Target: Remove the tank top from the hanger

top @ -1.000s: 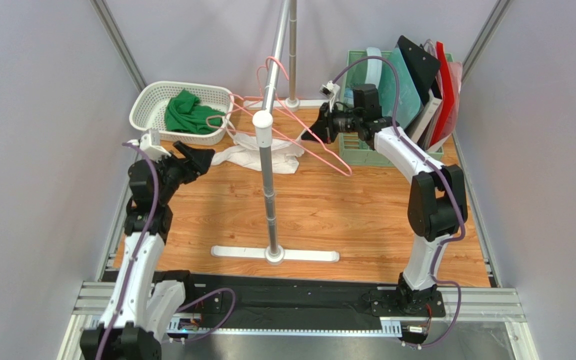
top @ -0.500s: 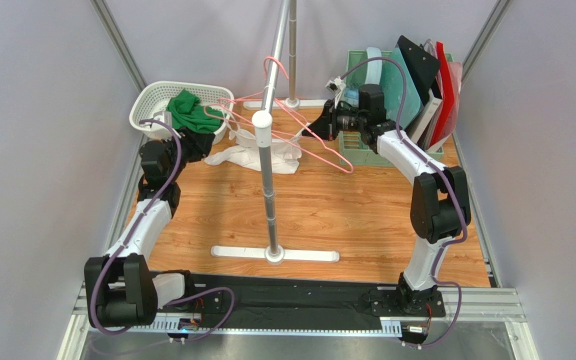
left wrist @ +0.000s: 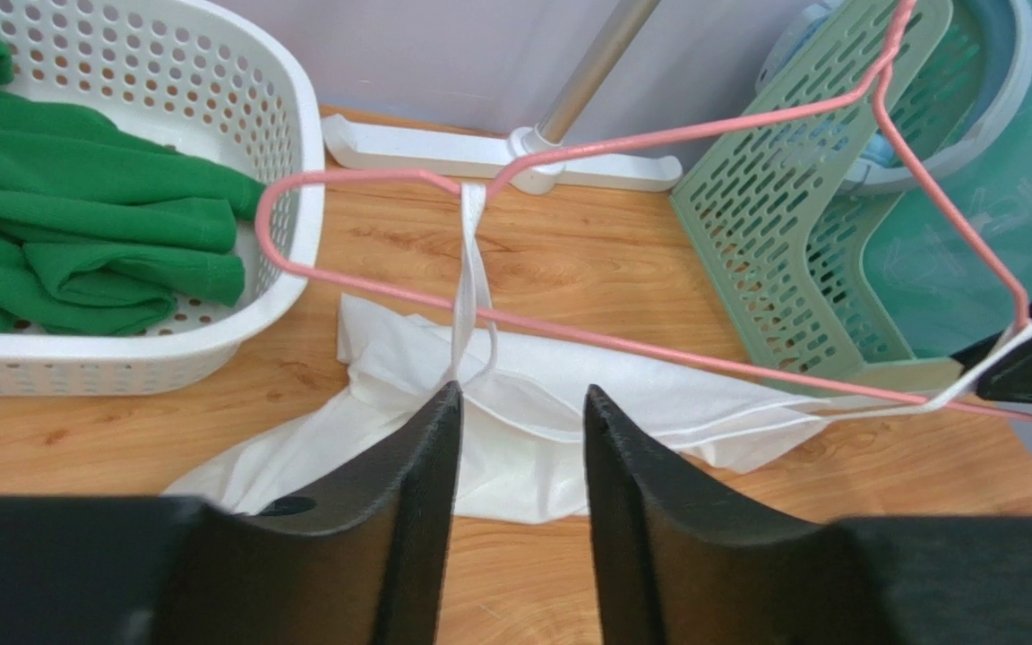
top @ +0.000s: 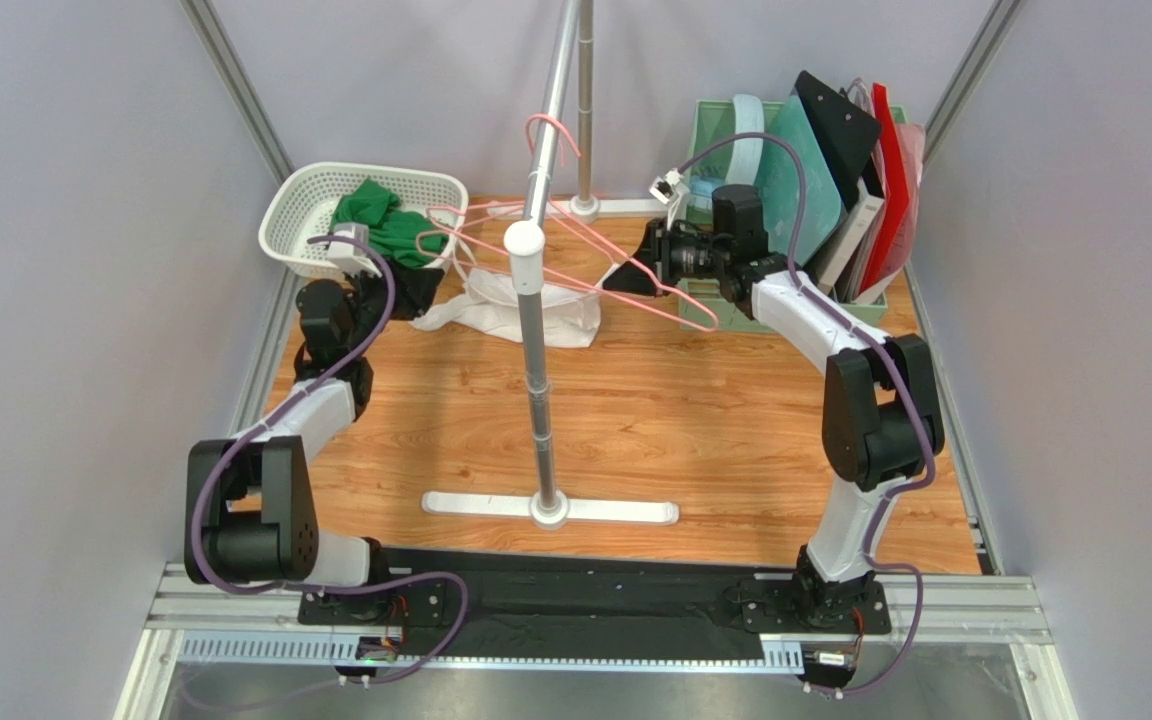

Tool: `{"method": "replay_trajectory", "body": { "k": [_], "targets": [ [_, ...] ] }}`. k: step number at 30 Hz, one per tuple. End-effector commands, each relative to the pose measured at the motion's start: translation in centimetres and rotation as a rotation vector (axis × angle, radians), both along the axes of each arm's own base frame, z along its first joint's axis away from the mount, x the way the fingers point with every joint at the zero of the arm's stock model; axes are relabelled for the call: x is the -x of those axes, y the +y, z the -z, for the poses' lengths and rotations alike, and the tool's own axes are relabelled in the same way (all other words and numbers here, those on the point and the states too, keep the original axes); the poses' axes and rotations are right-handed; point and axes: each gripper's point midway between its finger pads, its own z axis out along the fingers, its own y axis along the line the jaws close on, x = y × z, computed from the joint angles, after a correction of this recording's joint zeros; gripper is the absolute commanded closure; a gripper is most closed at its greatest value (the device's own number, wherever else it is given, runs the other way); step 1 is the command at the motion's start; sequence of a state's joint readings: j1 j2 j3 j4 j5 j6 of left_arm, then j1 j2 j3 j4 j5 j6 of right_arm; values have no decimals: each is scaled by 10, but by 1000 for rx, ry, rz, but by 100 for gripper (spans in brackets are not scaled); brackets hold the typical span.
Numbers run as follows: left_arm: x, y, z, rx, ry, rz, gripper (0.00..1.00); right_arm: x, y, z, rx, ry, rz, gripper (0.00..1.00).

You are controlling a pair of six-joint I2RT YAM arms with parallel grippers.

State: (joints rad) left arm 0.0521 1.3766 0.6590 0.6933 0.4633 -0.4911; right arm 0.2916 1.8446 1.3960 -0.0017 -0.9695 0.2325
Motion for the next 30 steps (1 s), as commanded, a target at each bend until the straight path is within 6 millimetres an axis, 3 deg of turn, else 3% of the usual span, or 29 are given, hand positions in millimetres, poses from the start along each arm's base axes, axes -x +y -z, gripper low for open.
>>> {"method": "replay_trajectory", "body": {
  "k": [1,5,26,30],
  "targets": [
    [-19,-6,-20,-63,-83,58,60,15,3,-32,-21,-23,-38,100],
    [-25,-12,-9,-42,-49,101,59,21,-1,-22,-5,0,-35,100],
    [-40,-16,10,-8,-7,126,58,43,6,-27,-10,-6,-85,100],
    [-42,-17,15,1,5,132,61,48,6,-27,-6,-9,-89,100]
  ]
}}
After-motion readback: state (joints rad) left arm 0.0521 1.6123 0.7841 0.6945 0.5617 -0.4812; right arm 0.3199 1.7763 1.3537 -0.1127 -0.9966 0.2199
